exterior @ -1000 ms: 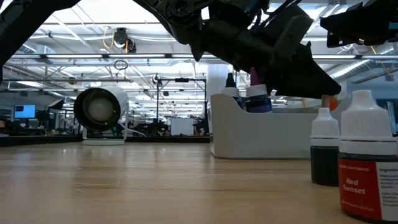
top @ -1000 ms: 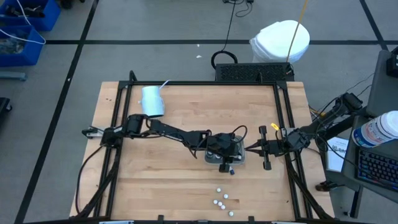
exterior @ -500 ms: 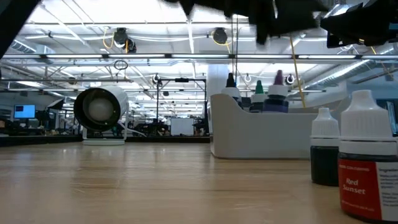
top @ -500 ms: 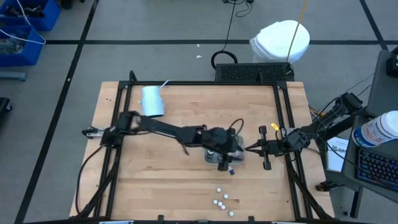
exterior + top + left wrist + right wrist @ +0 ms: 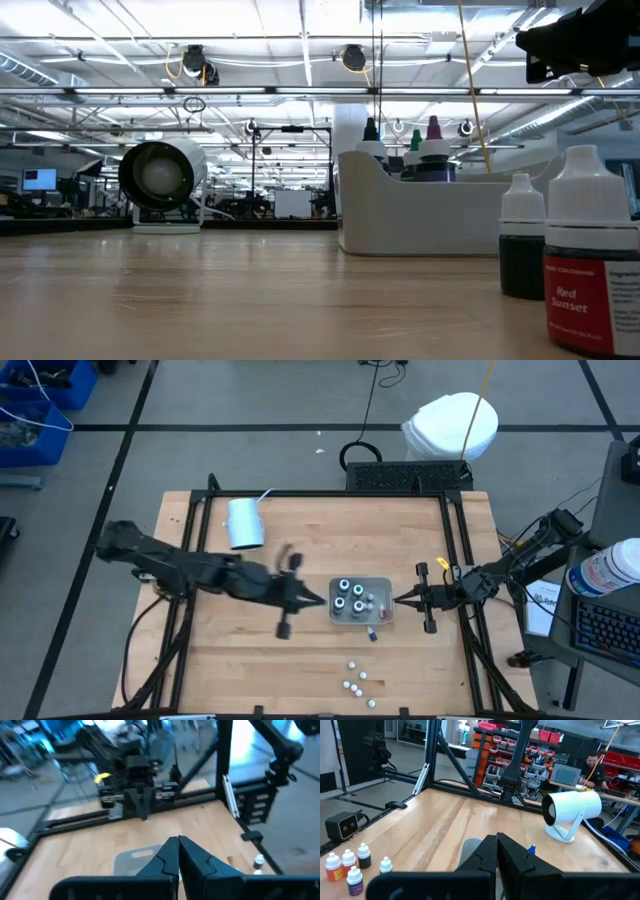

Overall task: Pick & Place food coloring
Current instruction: Put the small green food coloring bottle into the gray bin

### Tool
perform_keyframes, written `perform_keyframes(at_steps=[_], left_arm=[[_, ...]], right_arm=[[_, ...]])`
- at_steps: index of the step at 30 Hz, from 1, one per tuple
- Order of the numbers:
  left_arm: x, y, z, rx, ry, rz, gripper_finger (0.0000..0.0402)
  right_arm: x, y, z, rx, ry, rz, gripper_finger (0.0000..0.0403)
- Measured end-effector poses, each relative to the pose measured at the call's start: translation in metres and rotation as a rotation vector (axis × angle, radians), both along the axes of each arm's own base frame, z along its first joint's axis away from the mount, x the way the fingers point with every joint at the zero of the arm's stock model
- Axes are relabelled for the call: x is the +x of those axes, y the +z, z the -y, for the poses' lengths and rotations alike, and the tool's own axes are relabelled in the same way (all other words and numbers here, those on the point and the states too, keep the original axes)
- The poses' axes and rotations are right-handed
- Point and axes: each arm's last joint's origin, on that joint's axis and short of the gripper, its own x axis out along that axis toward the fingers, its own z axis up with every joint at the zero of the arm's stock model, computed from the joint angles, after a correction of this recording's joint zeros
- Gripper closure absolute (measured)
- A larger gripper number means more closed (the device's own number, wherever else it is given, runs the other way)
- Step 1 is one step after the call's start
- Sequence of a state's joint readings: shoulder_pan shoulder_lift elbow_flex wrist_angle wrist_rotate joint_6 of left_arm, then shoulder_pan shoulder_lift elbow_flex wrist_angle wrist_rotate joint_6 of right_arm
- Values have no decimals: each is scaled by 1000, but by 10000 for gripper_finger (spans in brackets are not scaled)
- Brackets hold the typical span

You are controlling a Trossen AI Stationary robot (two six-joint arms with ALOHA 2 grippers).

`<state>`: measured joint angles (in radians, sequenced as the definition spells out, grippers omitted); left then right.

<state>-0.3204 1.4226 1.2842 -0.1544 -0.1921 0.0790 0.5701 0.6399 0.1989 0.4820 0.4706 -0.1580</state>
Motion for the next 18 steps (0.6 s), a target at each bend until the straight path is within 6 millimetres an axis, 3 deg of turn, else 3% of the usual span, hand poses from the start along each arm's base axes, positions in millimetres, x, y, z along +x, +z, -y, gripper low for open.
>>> perform_keyframes(at_steps=[3,8,11,18], left_arm=[[-30,-31,-10,-44,0,90,397],[-77,-103,-39,-191,148,207,398],[-99,-138,-44,-221,160,287,399],[-126,-174,-40,-138,199,297,400]], right_arm=[[0,0,0,14,-1,-2,399],[0,0,0,16,-1,-1,399],[0,0,0,15,-1,-2,399],[0,0,0,10,-1,-1,399]])
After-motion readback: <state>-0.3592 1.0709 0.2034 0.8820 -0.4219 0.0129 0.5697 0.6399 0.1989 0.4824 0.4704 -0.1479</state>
